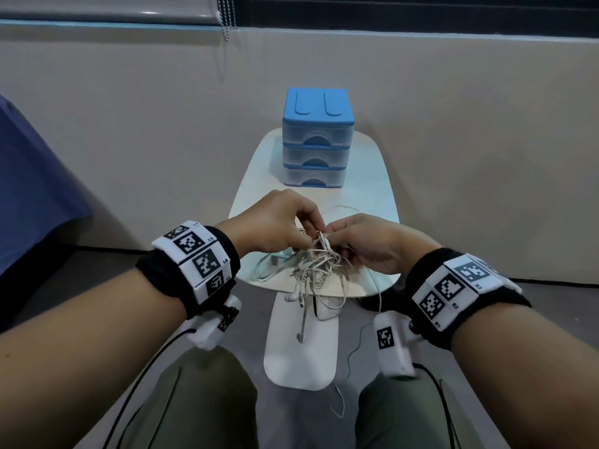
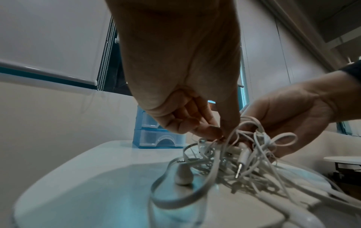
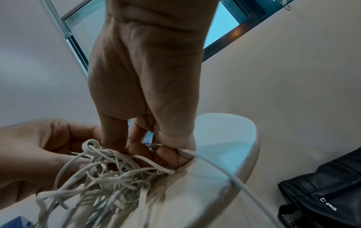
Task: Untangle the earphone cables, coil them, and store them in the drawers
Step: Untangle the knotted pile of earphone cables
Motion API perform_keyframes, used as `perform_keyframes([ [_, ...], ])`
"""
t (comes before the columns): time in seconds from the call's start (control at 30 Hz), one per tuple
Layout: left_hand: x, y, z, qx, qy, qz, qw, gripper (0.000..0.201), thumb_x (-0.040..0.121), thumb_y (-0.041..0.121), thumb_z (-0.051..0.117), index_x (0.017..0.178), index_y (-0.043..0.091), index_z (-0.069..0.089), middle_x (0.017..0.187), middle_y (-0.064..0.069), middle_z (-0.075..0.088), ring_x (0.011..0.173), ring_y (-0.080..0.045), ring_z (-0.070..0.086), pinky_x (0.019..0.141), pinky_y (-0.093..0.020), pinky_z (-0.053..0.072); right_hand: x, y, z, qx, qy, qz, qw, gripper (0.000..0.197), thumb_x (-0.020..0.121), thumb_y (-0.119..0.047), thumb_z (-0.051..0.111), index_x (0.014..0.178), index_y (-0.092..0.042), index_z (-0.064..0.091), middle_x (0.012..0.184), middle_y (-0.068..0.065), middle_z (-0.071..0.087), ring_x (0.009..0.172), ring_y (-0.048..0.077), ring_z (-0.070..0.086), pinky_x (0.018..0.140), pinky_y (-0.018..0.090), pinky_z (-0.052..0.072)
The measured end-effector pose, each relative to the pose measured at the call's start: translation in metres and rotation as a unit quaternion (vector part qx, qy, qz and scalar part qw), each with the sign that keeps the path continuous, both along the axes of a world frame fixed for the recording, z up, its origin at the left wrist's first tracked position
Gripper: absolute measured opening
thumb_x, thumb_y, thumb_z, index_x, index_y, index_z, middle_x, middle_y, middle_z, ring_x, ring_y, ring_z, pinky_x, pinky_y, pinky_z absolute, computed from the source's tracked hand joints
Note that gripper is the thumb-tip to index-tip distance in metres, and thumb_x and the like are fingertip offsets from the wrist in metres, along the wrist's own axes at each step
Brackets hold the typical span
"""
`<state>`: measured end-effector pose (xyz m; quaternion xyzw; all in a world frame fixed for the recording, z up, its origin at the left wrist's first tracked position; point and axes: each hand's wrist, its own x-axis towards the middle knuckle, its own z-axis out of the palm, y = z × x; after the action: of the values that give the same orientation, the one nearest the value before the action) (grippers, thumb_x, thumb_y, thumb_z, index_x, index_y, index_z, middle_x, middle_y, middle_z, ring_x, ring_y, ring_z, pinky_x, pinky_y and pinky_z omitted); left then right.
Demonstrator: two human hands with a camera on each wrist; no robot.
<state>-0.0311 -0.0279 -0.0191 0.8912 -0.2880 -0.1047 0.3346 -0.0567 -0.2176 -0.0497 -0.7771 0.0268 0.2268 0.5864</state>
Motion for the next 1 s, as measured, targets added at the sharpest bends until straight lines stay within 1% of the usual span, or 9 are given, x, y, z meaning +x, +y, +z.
perform_keyframes([
  [0.17, 0.001, -0.003, -0.005, 0.003, -0.015, 0.004, 1.000, 0.021, 0.076, 0.007, 0.085, 0.093, 0.016, 0.077, 0.080, 0.004, 0.076, 0.057, 0.004, 0.061, 0.059, -0.012, 0.046, -0.003, 0.000, 0.003, -0.006, -0.009, 0.008, 1.000, 0.016, 0.098, -0.002, 0.060, 0.083, -0.006, 0.067, 0.065, 0.006, 0.056, 0.051, 0.011, 0.044, 0.047, 0.022, 0.033],
  [0.27, 0.004, -0.005, -0.008, 0.019, -0.032, 0.009, 0.999, 0.018, 0.079, 0.008, 0.082, 0.092, 0.020, 0.075, 0.076, 0.004, 0.074, 0.059, 0.000, 0.060, 0.061, -0.017, 0.047, -0.007, -0.002, 0.006, -0.007, -0.018, 0.008, 1.000, 0.015, 0.098, -0.006, 0.063, 0.083, -0.008, 0.066, 0.065, 0.007, 0.056, 0.053, 0.014, 0.044, 0.051, 0.028, 0.031],
  [0.4, 0.005, -0.001, -0.007, 0.002, -0.030, 0.028, 0.999, 0.024, 0.083, 0.011, 0.076, 0.100, 0.027, 0.068, 0.076, 0.006, 0.072, 0.061, 0.000, 0.058, 0.065, -0.022, 0.047, -0.018, -0.009, 0.007, 0.025, -0.027, -0.060, 0.998, 0.014, 0.094, 0.006, 0.060, 0.094, -0.007, 0.064, 0.068, 0.009, 0.058, 0.055, 0.016, 0.049, 0.052, 0.026, 0.039],
  [0.5, 0.002, -0.002, -0.007, -0.007, -0.004, 0.026, 1.000, 0.032, 0.083, 0.011, 0.075, 0.107, 0.030, 0.065, 0.078, 0.005, 0.073, 0.066, -0.002, 0.060, 0.067, -0.024, 0.048, -0.021, -0.017, 0.004, 0.015, -0.085, -0.101, 0.991, 0.018, 0.090, 0.014, 0.061, 0.094, -0.003, 0.066, 0.064, 0.006, 0.059, 0.059, 0.017, 0.056, 0.056, 0.025, 0.047],
  [0.57, -0.001, -0.006, -0.009, -0.010, 0.017, 0.016, 1.000, 0.040, 0.083, 0.011, 0.077, 0.116, 0.030, 0.065, 0.083, 0.005, 0.075, 0.070, -0.005, 0.065, 0.066, -0.022, 0.050, -0.022, -0.017, 0.003, 0.003, -0.096, -0.098, 0.991, 0.017, 0.088, 0.014, 0.065, 0.091, -0.002, 0.069, 0.064, 0.007, 0.062, 0.059, 0.016, 0.060, 0.055, 0.024, 0.049],
  [0.63, -0.003, -0.011, -0.012, -0.012, 0.026, 0.007, 1.000, 0.048, 0.083, 0.011, 0.081, 0.124, 0.028, 0.065, 0.086, 0.004, 0.077, 0.072, -0.003, 0.068, 0.065, -0.015, 0.048, -0.025, -0.013, 0.003, -0.004, -0.096, -0.091, 0.991, 0.016, 0.086, 0.014, 0.068, 0.086, -0.002, 0.070, 0.065, 0.009, 0.064, 0.058, 0.018, 0.059, 0.052, 0.025, 0.047],
  [0.73, -0.003, -0.015, -0.011, -0.005, 0.024, -0.003, 1.000, 0.050, 0.083, 0.008, 0.082, 0.128, 0.022, 0.066, 0.086, 0.003, 0.077, 0.070, -0.001, 0.068, 0.064, -0.011, 0.048, -0.023, -0.009, 0.000, 0.008, -0.084, -0.115, 0.990, 0.014, 0.085, 0.014, 0.069, 0.084, 0.000, 0.070, 0.066, 0.012, 0.065, 0.053, 0.017, 0.062, 0.049, 0.024, 0.049],
  [0.87, -0.002, -0.016, -0.006, 0.004, 0.017, -0.011, 1.000, 0.048, 0.084, 0.009, 0.082, 0.127, 0.023, 0.066, 0.085, 0.000, 0.077, 0.068, -0.004, 0.067, 0.062, -0.014, 0.049, -0.019, -0.007, 0.002, 0.001, -0.057, -0.126, 0.990, 0.013, 0.087, 0.007, 0.072, 0.080, -0.004, 0.069, 0.061, 0.010, 0.066, 0.053, 0.019, 0.061, 0.058, 0.032, 0.050],
  [1.0, 0.001, -0.012, 0.003, 0.012, 0.003, -0.015, 1.000, 0.044, 0.090, 0.012, 0.078, 0.129, 0.027, 0.064, 0.086, 0.002, 0.075, 0.067, -0.006, 0.070, 0.071, -0.023, 0.054, -0.018, -0.001, 0.008, 0.003, -0.023, -0.122, 0.992, 0.004, 0.095, -0.008, 0.066, 0.092, -0.009, 0.066, 0.063, 0.005, 0.065, 0.057, 0.017, 0.062, 0.075, 0.040, 0.053],
])
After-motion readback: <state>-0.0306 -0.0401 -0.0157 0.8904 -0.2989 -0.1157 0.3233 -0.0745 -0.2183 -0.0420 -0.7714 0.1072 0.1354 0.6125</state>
